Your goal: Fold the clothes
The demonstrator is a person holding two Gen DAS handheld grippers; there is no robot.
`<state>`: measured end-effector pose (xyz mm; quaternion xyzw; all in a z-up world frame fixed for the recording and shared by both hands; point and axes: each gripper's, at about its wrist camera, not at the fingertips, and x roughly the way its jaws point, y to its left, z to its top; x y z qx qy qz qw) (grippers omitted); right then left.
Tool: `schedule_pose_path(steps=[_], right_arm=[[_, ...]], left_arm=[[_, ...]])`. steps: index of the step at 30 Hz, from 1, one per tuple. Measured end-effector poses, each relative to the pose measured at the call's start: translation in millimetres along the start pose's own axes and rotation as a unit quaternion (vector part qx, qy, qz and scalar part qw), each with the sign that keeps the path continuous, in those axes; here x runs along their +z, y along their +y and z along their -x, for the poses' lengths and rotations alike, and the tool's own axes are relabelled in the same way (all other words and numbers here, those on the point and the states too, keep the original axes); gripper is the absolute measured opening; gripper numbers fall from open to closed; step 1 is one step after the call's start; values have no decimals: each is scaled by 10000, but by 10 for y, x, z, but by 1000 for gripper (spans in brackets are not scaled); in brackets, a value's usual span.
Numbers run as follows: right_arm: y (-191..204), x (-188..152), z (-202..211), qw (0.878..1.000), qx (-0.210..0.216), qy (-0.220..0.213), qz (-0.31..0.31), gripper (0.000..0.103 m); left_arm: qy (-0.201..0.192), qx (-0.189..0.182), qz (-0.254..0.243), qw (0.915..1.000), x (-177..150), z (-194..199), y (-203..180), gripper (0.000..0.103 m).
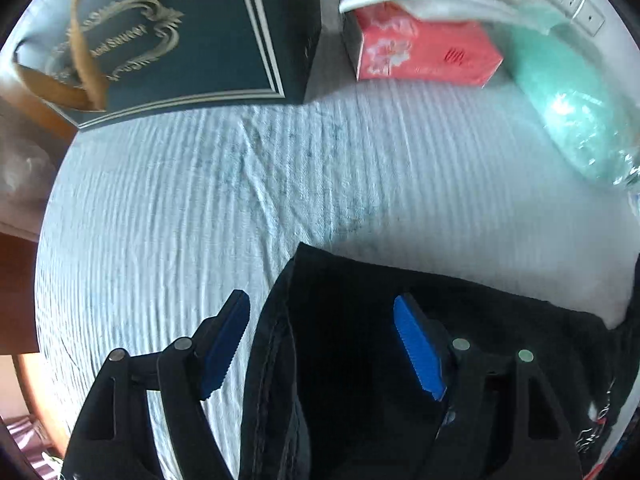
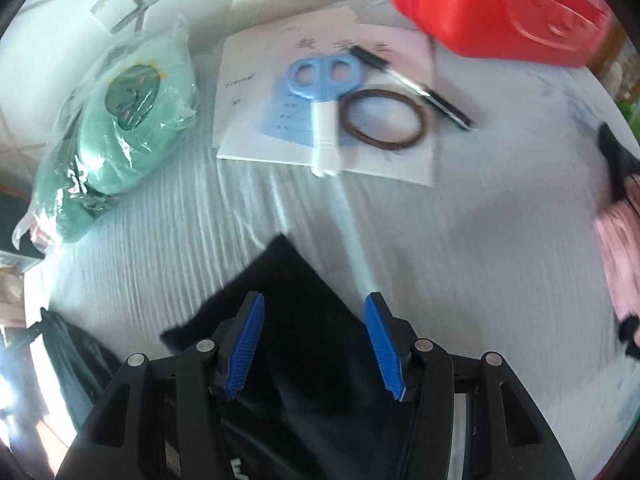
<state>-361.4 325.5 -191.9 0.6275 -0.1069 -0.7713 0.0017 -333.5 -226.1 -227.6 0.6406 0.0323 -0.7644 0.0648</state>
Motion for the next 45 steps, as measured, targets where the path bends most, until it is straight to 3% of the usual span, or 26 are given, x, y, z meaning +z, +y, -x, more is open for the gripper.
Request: schedule_pose_path(steps=[3,4,5,6,7,9,12,17,19,21,23,25,27,29,31,34,37,45], right_arm=[[121,53,-135,9999,-37,-55,142,52],[167,30,-163,9995,-111,-56,277,51],[214,0,-187,9989,-197,-52,429,49],[261,-31,-211,9979,-283,-49,581,16],[279,-73,-190,9970,-360,-77,687,2],[251,-179,-43,9960,-355,-285,763,2],[105,-407,371,9938,71,-835,730,2],[-189,-1210,1164,9801,635,-1541,1080,2],[-331,-1623,1371,9768,771,-1592,1208,2],[-375,-1890,1392,9782,707,-1421,1341,3],[-462,-2177,1287,9843,554,-891,1420,7],[-561,-2405,1163,9899,369,-404,1309,21],[-693,-2450,1128,9937,275,-354,1030,22],[-801,-2437,1145,9962,217,-412,737,22],[-862,-2327,1230,9971,139,-600,442,23],[-797,-2097,1290,9965,-108,-752,339,29],[-694,-1846,1225,9978,-143,-625,193,39],[-627,-1455,930,9996,-7,-128,-256,40]], left_arm=[[24,-206,144,9997,-27,-26,48,69],[4,-239,176,9996,-41,-16,61,60],[-29,-267,181,9995,-57,3,65,43],[-60,-301,180,9994,-72,24,66,30],[-72,-235,209,9995,-92,43,74,9],[-242,-254,311,9989,-154,124,117,8],[-645,-286,346,9969,-329,341,189,5],[-1356,-467,329,9891,-828,848,367,5],[-1491,-528,237,9871,-1011,967,428,5],[-1511,-564,106,9869,-1171,1015,478,5],[-1272,-657,16,9897,-1289,1057,467,8],[-1046,-699,59,9920,-1428,1096,540,17],[-1075,-709,179,9915,-1495,1177,615,32],[-1104,-718,299,9908,-1561,1257,689,52],[-1132,-728,419,9900,-1627,1337,763,61],[-1077,-742,494,9902,-1509,1339,759,61],[-787,-740,532,9927,-1370,1135,693,61],[-142,-840,781,9933,-1217,567,541,61]])
